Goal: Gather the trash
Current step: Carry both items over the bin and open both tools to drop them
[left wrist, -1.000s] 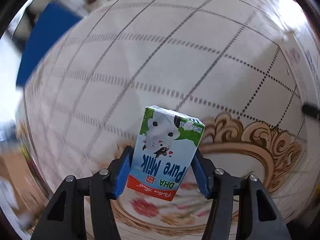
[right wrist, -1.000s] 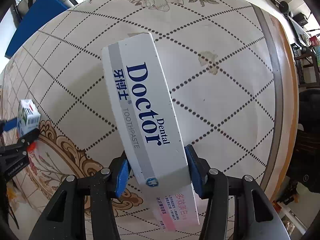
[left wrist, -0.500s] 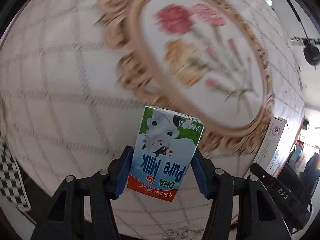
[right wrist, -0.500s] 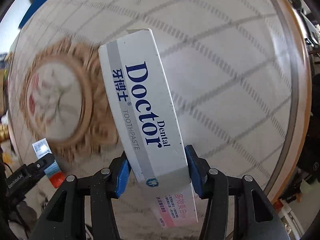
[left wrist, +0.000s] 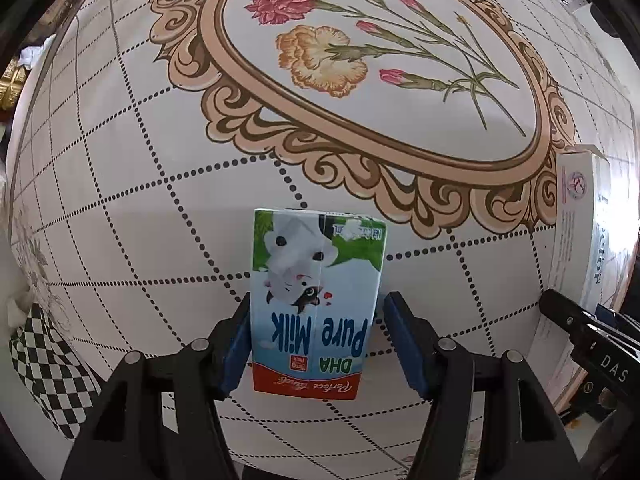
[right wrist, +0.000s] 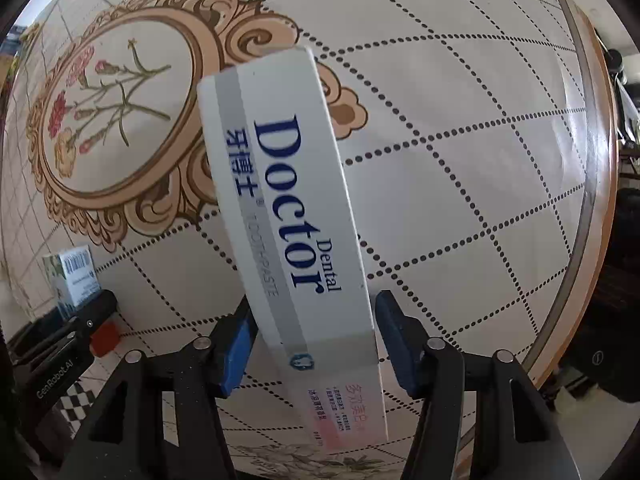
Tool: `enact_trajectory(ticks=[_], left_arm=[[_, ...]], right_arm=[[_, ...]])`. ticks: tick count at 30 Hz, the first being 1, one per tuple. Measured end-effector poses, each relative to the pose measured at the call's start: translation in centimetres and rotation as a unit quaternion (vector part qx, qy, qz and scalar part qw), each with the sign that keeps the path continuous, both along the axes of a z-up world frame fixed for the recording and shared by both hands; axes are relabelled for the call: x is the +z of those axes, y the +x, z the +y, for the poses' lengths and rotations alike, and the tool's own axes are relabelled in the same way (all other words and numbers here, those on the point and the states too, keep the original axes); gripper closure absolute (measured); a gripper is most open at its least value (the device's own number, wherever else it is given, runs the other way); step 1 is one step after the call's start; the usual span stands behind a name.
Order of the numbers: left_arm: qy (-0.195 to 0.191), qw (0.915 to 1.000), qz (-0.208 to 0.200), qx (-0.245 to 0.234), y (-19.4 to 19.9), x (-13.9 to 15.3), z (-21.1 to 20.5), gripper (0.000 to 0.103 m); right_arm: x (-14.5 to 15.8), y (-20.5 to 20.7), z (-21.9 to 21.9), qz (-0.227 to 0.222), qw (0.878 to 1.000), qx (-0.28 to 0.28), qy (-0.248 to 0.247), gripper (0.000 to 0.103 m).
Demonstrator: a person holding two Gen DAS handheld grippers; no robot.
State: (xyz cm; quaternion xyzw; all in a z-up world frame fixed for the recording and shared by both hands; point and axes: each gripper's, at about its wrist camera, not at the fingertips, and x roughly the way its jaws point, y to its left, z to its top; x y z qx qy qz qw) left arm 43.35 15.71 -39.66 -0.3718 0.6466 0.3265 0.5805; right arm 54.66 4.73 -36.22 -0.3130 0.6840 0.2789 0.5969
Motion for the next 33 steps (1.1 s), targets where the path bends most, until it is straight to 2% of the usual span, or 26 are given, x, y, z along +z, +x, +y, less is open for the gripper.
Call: enact_trajectory(ticks=[3, 4, 6, 8, 15, 21, 27, 31, 33], left_arm=[[0.007, 0.9999, -0.007, 0.003, -1.0, 0.0, -1.3, 0.045], [0.01, 0.9999, -0.009, 0.004, -3.1, -0.3, -0.6, 0.048], [0.02, 0.9998, -0.01, 0.001, -4.3, 0.3, -0.7, 0.053], [0.029, 0.9995, -0.01, -0.006, -5.7, 2.1, -2.8, 0.056], [0.06, 0.9975, -0.03, -0.023, -7.2, 5.0, -4.5, 0.057], [0.096, 0.9925, -0.068, -0.034, -10.6, 9.9, -7.4, 0.057], [0.13, 0.9844, -0.112, -0.039, -17.5, 14.2, -10.4, 0.057], [0.14, 0.9808, -0.131, -0.038, -23.6, 14.4, -12.0, 0.057], [0.133, 0.9812, -0.136, -0.03, -27.2, 13.8, -13.5, 0.057]], right_arm=[[-0.2, -1.5, -1.0, -0.01, 1.0, 0.002, 0.004, 0.042], [-0.2, -2.1, -1.4, -0.013, 1.0, 0.001, 0.006, 0.042], [-0.4, -2.5, -2.5, -0.025, 1.0, 0.002, 0.012, 0.048], [0.2, -2.8, -3.2, -0.033, 0.999, 0.008, 0.02, 0.05], [0.8, -6.9, -5.4, -0.04, 0.998, 0.015, 0.035, 0.051], [4.1, -12.4, -8.7, -0.045, 0.996, 0.009, 0.074, 0.052], [7.5, -20.4, -13.3, -0.049, 0.991, -0.001, 0.122, 0.052], [10.1, -23.5, -16.4, -0.037, 0.988, -0.01, 0.148, 0.052], [10.5, -25.9, -18.1, -0.023, 0.988, -0.012, 0.152, 0.052]])
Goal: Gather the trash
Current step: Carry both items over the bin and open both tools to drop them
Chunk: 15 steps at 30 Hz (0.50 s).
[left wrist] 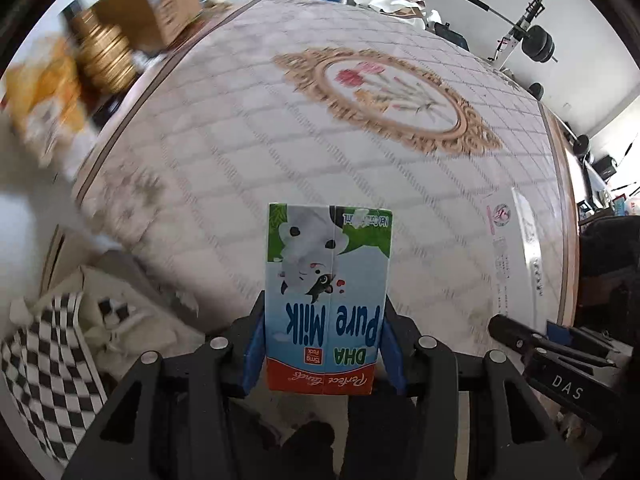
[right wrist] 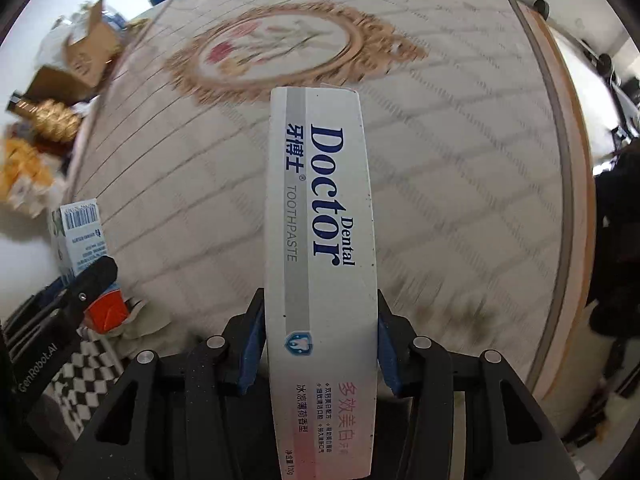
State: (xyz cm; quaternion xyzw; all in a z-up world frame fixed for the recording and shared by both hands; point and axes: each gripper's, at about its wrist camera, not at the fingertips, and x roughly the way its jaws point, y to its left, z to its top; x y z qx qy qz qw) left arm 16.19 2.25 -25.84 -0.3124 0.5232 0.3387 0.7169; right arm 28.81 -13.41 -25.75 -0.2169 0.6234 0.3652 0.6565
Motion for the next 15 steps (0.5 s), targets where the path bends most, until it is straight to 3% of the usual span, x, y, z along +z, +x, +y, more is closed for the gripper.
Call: enact_trajectory(ticks=[3, 8, 11, 15], left_arm=[[-0.018, 0.9998, 0.001, 0.009, -4.5, -1.3, -1.8, 0.057], [-0.07, 0.9969, 0.019, 0.031, -11.1, -5.6, -4.2, 0.057], [-0.107, 0.9928, 0.031, 0.043, -13.3, -9.5, -5.1, 0.057], [-0.16, 0.9845, 0.044, 0.058, -14.8, -17.4, -5.2, 0.057]], right_arm=[[-0.9, -4.3, -1.9, 0.021, 1.0, 0.012, -0.001, 0.052], [-4.9, -11.3, -4.4, 0.072, 0.996, 0.046, -0.025, 0.053], [-9.4, -14.7, -5.9, 0.105, 0.991, 0.064, -0.051, 0.053], [-16.8, -16.6, -7.0, 0.128, 0.986, 0.066, -0.084, 0.053]])
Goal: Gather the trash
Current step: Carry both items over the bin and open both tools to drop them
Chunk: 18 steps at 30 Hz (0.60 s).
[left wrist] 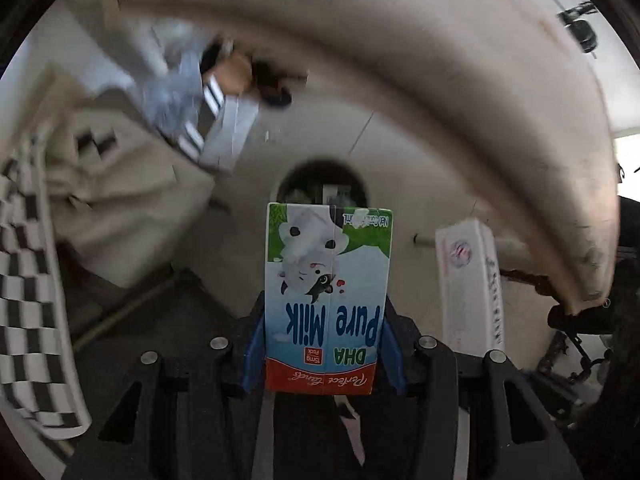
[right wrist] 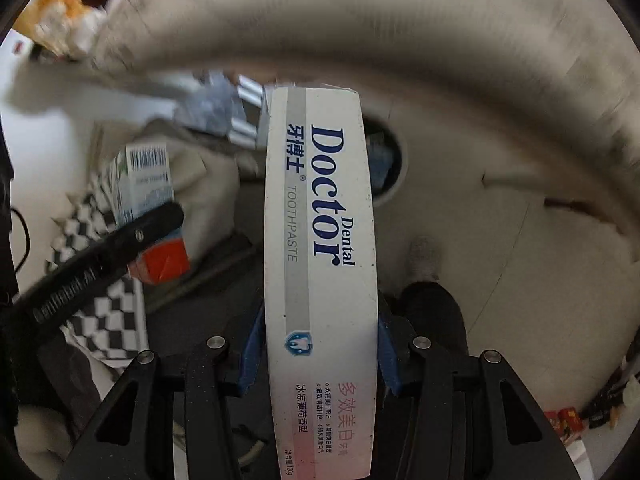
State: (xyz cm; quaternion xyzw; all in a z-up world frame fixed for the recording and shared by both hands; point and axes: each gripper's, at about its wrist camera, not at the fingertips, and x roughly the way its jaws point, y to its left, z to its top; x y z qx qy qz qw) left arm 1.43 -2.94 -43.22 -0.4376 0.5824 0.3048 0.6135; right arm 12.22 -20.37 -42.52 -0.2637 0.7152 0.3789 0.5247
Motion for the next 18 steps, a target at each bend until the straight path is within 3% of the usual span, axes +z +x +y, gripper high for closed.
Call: enact_trajectory(ticks=[4, 10, 13, 15, 16, 17, 18], left_arm=[[-0.037, 0.9993, 0.001, 0.005, 0.2, -8.8, 1.3, 0.057], [-0.116, 0.9926, -0.023, 0.028, 1.7, -23.9, 5.7, 0.055], [-0.132, 0.9903, -0.03, 0.031, 2.3, -28.3, 7.4, 0.055], [-0.138, 0.9898, -0.028, 0.022, 2.8, -30.7, 8.3, 0.047], [-0.138, 0.9898, -0.027, 0.023, 3.0, -31.5, 8.8, 0.03], [-0.137, 0.9899, -0.028, 0.023, 3.1, -31.8, 9.0, 0.019], [-0.135, 0.99, -0.031, 0.025, 3.2, -32.2, 9.3, 0.017]], right_arm=[[-10.0, 0.8, -0.4, 0.017, 0.999, -0.031, -0.027, 0.053], [-24.6, 4.7, 2.6, 0.022, 0.997, -0.076, -0.021, 0.052], [-30.3, 6.5, 4.9, 0.023, 0.996, -0.086, -0.015, 0.052], [-33.1, 7.7, 6.4, 0.017, 0.996, -0.084, -0.01, 0.052], [-34.2, 8.2, 7.4, 0.015, 0.997, -0.081, -0.008, 0.052], [-35.0, 8.6, 8.0, 0.011, 0.997, -0.079, -0.005, 0.052], [-35.7, 8.9, 8.8, 0.008, 0.997, -0.079, 0.0, 0.052]])
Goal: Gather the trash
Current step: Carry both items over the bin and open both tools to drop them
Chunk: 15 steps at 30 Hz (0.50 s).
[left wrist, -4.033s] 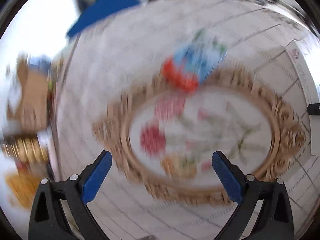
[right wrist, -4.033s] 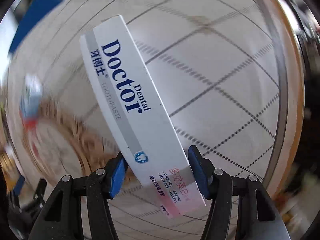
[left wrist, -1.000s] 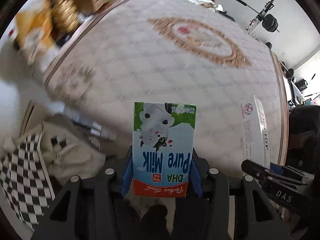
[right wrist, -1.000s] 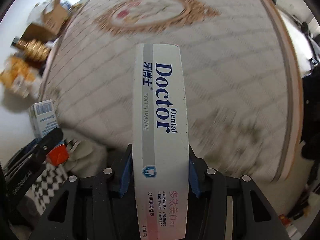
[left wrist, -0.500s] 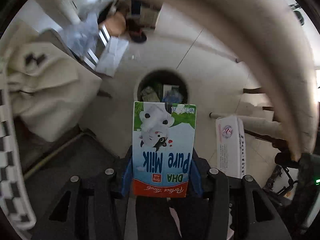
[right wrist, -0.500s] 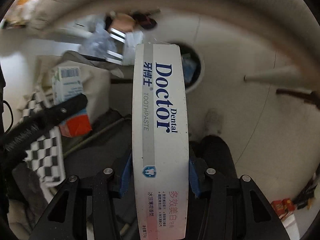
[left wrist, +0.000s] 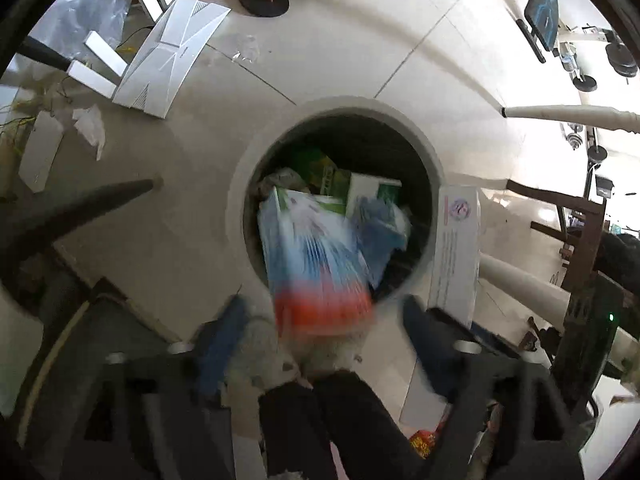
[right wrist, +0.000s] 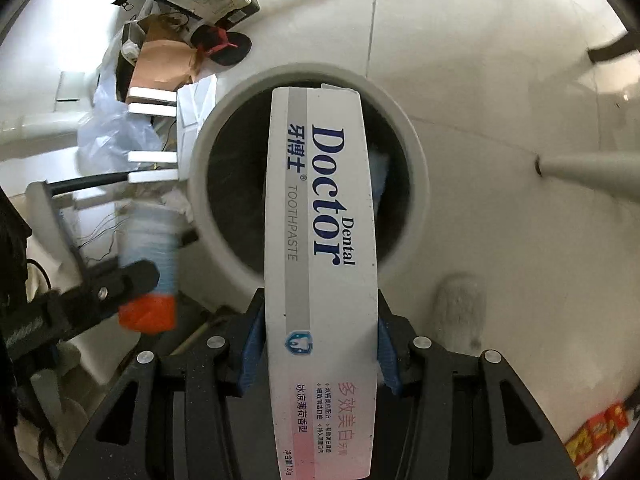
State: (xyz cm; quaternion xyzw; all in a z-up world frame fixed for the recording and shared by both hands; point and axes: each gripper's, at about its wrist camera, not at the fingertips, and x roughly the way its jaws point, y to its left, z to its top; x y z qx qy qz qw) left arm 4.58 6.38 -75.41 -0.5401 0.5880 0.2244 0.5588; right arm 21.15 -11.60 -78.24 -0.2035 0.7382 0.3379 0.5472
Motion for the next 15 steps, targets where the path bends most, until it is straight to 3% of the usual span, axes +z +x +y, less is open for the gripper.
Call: enact_trajectory(ticks=[4, 5, 6, 7, 10, 15], left_arm=[[0.02, 0.9997, 0.009, 0.003, -0.4, 0.1, 0.6, 0.011], [0.026, 0.9996, 0.013, 0.003, -0.6, 0.2, 0.5, 0.011], [0.035, 0.9992, 0.021, 0.0, -0.9, 0.5, 0.2, 0.011], [0.046, 0.9985, 0.029, -0.003, -1.1, 0.8, 0.0, 0.011], [0.119, 0.9904, 0.066, -0.024, -2.0, 3.2, -1.7, 0.011], [0.175, 0.9762, 0.107, -0.071, -2.4, 6.9, -5.1, 0.011]], right_arm=[[-2.4, 1.2, 1.9, 0.007, 1.0, 0.001, 0.005, 0.051], [-2.6, 1.2, 2.0, 0.008, 1.0, 0.002, 0.001, 0.041], [-3.4, 1.1, 2.7, 0.006, 1.0, 0.001, 0.001, 0.014], [-3.1, 1.0, 2.5, 0.0, 1.0, 0.002, 0.002, 0.002], [-1.6, -0.2, 2.1, -0.052, 0.998, 0.032, -0.01, 0.0], [2.4, -2.4, -0.6, -0.126, 0.989, 0.064, -0.035, 0.0]])
